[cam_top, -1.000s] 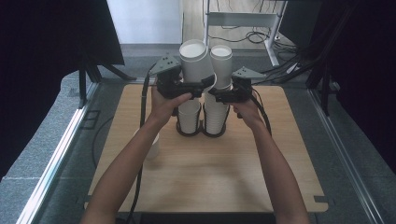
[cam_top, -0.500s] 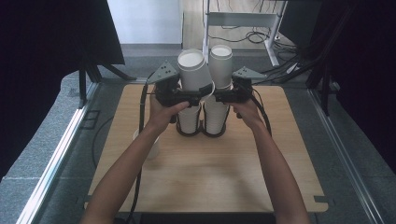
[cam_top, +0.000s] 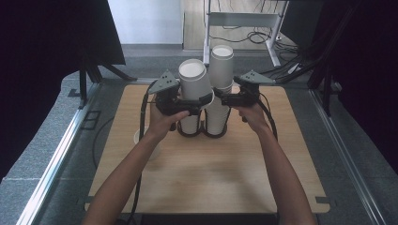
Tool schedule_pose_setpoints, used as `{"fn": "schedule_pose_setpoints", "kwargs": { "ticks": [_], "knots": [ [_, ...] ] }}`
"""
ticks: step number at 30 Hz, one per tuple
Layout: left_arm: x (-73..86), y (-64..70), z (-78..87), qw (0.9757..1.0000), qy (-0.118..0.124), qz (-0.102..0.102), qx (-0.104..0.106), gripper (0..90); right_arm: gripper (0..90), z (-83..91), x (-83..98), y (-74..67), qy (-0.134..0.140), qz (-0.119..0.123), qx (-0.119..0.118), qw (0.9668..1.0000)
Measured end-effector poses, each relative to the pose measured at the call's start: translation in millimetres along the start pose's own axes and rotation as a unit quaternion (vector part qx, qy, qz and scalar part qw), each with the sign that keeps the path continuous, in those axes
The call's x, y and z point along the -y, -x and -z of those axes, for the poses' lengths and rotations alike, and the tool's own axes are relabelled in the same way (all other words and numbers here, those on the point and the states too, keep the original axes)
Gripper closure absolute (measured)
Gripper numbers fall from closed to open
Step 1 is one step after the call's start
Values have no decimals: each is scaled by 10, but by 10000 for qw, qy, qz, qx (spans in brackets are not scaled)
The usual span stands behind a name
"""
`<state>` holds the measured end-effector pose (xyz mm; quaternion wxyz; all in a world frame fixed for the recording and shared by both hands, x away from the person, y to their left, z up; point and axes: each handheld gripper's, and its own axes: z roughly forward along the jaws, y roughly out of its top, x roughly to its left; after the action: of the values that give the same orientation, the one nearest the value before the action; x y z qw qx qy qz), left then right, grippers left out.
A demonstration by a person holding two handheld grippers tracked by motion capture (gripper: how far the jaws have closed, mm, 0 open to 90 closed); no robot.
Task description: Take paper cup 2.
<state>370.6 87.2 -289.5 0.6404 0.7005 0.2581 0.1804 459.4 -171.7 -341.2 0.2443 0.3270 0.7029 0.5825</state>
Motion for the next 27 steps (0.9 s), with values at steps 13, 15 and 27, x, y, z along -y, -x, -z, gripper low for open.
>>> {"fn": "schedule_pose_setpoints", "kwargs": {
  "ticks": [13, 15, 27],
  "knots": [
    [239, 83, 0, 9999, -142, 43, 63, 126, 29, 212, 178, -66, -85, 72, 15, 9999],
    [277, 95, -6, 9998, -169, 33, 54, 126, 34, 236, 213, -65, -78, 35, 8, 10000],
    [491, 151, 16, 9995, -331, 4, 13, 125, 88, 372, 433, -125, -116, 67, -34, 9999]
  ]
}}
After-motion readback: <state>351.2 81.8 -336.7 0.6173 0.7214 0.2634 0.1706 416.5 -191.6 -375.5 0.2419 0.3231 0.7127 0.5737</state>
